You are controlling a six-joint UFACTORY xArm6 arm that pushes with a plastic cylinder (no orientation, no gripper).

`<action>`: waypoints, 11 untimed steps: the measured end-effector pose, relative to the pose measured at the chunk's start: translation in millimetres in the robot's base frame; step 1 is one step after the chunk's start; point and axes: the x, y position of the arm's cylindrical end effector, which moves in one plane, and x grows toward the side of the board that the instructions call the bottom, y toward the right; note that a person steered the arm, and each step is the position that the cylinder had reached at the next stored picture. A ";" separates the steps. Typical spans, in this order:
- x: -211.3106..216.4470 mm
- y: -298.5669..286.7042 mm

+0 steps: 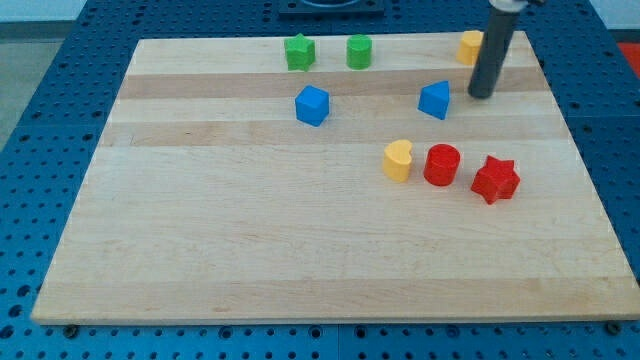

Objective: Place the blue triangle in between the green circle and the yellow hexagon

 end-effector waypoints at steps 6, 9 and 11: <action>-14.0 -92.1; -41.7 -77.3; -76.7 -73.3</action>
